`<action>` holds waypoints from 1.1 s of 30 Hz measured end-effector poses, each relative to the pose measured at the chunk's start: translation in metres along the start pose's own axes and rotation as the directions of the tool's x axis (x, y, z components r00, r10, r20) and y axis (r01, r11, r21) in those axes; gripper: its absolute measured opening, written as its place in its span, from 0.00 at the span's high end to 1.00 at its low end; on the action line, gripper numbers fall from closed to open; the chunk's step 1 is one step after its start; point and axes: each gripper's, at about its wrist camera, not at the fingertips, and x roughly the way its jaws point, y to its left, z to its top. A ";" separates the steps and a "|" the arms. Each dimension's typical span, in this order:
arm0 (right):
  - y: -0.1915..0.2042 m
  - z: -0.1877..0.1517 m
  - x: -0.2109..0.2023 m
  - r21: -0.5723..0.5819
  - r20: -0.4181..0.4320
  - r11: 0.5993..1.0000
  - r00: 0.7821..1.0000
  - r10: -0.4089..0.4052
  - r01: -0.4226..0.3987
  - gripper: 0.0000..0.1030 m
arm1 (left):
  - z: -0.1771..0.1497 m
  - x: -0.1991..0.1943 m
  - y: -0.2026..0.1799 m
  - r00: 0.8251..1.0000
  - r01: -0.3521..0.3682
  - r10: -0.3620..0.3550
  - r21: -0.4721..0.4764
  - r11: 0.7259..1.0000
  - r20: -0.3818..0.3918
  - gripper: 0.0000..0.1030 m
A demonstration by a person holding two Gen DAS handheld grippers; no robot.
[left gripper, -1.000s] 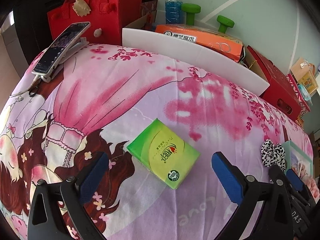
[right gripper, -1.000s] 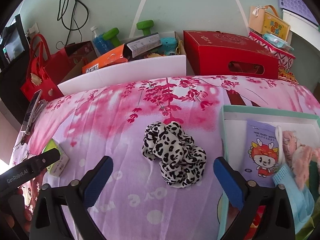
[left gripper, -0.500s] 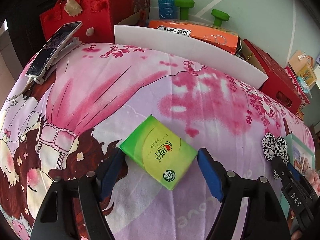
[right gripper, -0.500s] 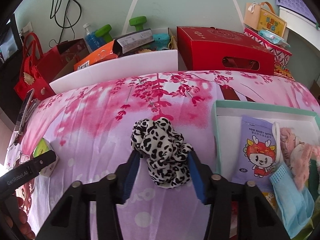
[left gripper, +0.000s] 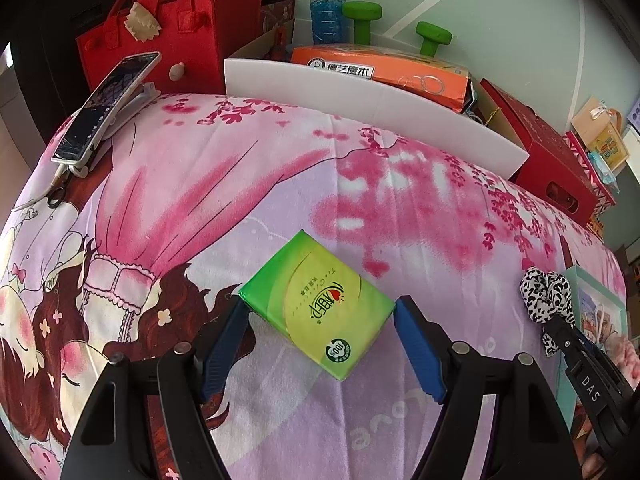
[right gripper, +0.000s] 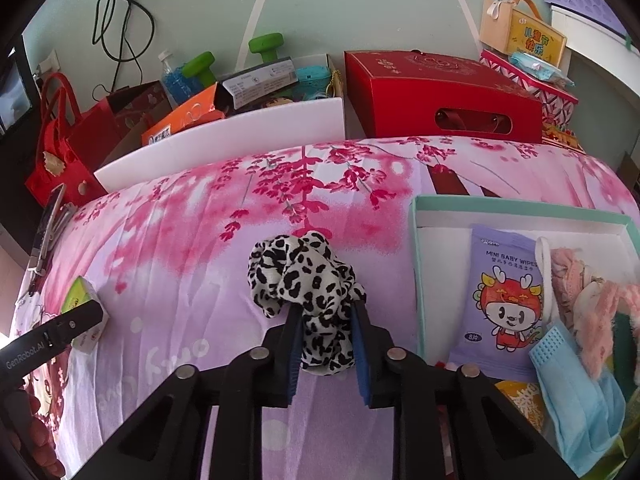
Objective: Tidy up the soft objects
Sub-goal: 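Carry the tissue pack in the left gripper while the right carries the scrunchie to the tray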
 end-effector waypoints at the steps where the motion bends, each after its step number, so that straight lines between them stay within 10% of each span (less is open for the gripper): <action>1: 0.000 0.001 -0.001 0.000 0.002 1.000 1.000 0.003 -0.003 0.78 | 0.001 -0.001 0.000 1.000 0.005 -0.005 -0.002 1.000 0.000 0.26; 33: -0.015 -0.026 -0.112 0.008 0.112 1.000 0.994 0.005 -0.006 0.78 | -0.039 -0.124 -0.040 0.982 0.058 -0.075 0.102 0.993 0.174 0.26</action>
